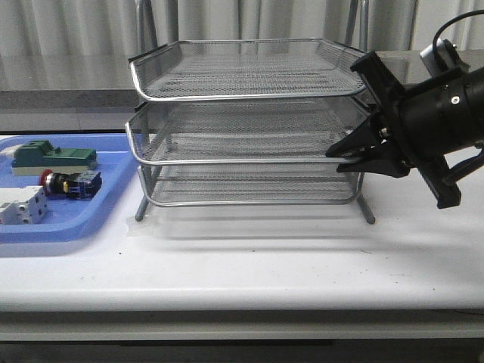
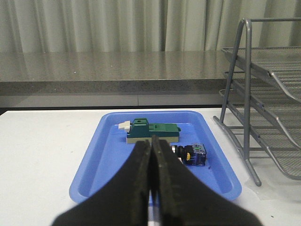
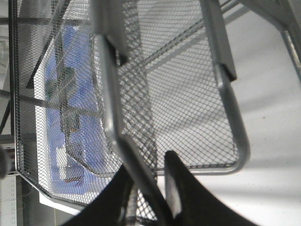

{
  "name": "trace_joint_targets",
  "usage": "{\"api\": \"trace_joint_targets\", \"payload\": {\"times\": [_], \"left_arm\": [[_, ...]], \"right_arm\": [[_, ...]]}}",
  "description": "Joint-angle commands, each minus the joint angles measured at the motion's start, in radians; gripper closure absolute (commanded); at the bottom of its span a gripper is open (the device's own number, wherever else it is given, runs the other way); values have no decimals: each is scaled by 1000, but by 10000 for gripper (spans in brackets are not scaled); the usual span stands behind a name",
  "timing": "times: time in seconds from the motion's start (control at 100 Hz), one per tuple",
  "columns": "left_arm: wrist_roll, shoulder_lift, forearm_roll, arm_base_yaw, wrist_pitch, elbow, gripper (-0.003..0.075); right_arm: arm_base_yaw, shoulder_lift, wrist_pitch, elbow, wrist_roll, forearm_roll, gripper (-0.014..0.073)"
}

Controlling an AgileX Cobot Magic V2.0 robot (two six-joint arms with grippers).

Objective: Place button on rack with both arms
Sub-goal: 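Reach the right gripper to the middle wire tray and grip its rim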

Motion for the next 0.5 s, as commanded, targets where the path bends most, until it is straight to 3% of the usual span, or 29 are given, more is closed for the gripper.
{"api": "trace_joint_targets", "payload": {"times": [0.0, 0.49], "left_arm": [[-11, -32, -7, -4, -79, 48, 740], [-11, -32, -7, -4, -79, 48, 740]], "right_arm": [[4, -32, 17, 16, -19, 67, 564], [4, -66, 75, 206, -123, 66, 582]]}}
